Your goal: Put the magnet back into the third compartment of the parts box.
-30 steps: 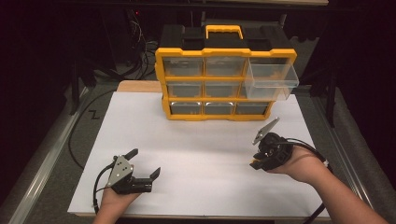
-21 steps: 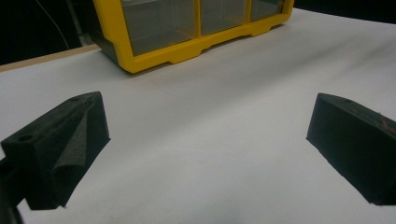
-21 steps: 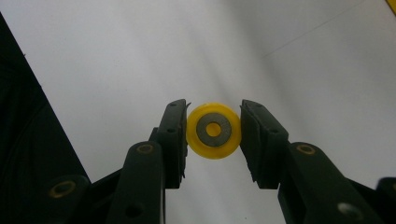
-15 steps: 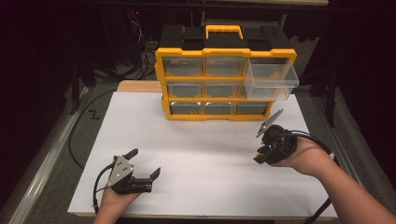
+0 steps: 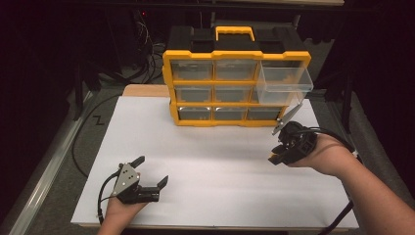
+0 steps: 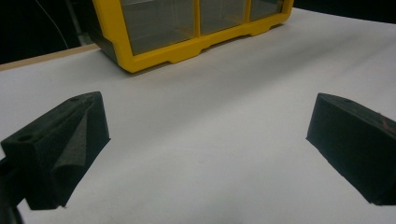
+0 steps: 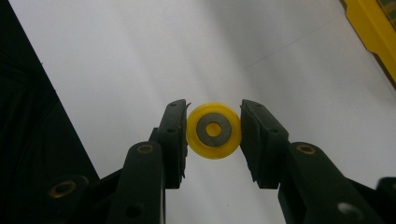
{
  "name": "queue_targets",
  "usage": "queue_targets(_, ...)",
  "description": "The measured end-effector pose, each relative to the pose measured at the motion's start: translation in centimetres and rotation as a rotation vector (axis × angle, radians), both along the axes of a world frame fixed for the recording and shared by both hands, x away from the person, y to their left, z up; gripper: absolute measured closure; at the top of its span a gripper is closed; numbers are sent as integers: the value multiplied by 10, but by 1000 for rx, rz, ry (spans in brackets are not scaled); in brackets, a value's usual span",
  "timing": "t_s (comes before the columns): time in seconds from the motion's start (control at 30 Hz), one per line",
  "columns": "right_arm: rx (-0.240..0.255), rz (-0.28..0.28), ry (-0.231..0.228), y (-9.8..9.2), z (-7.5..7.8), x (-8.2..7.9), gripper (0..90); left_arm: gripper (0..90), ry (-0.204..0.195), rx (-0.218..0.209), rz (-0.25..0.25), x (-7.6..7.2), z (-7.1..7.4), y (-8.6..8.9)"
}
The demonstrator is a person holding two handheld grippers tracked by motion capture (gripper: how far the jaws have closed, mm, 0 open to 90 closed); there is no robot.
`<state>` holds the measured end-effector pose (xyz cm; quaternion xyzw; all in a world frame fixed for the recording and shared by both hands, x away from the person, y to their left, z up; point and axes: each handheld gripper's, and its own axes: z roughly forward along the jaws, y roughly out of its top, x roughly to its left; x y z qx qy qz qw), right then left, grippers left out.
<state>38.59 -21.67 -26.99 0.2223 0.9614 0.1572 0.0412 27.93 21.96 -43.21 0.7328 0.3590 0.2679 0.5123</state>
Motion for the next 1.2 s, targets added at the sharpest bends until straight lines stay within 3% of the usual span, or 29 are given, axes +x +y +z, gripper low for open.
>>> queue_targets(1.2,-7,-8,-51,0,72,18,649,1,-2,-1,-1,0,0,0)
